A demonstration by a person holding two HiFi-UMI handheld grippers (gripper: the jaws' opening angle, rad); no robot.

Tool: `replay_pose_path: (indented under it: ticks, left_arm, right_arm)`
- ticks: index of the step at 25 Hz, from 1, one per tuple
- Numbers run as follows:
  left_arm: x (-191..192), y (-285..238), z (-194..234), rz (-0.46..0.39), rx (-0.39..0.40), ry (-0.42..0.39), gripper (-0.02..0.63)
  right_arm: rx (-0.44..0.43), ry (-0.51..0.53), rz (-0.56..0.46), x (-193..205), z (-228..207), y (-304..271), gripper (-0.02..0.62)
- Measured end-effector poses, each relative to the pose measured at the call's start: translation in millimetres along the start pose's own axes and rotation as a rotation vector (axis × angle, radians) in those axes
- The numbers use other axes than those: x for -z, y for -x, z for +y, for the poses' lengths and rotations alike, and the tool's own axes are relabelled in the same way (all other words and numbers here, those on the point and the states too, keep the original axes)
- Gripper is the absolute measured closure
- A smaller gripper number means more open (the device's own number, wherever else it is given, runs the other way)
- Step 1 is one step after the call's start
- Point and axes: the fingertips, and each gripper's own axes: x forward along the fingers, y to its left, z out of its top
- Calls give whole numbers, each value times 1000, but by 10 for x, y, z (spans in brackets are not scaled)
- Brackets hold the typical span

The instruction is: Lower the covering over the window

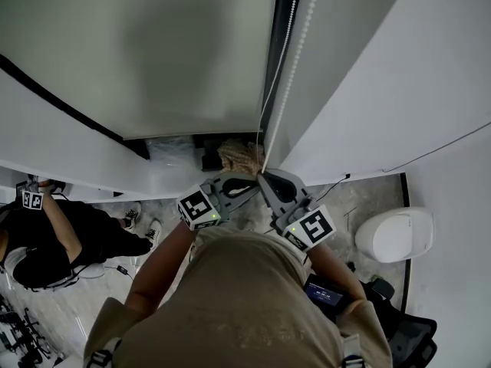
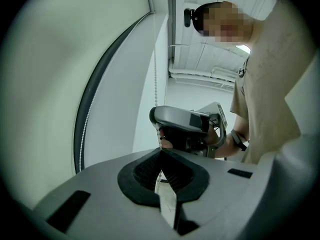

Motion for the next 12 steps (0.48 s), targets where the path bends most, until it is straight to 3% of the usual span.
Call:
replay_pose_path:
  ticks: [3,4,6,9,12]
  left_arm:
    - [-50,93,2,-46,75,79,571]
    - [-117,147,14,-88,107,117,474]
    - [-325,212,61,-153,123,141,421]
    - [-748,105,89,-175,64,61,419]
    - [-1080,-63,76,-176,28,-28,422]
  right_arm:
    - [-1,-70,-4,14,-44,-45,586]
    - [3,-80,-3,64,-80,-28,586]
    - [16,-94,45,300,-161,68,586]
    - [24,-153,126,658,-204,251,586]
    - [15,-141,124,674,-143,214,586]
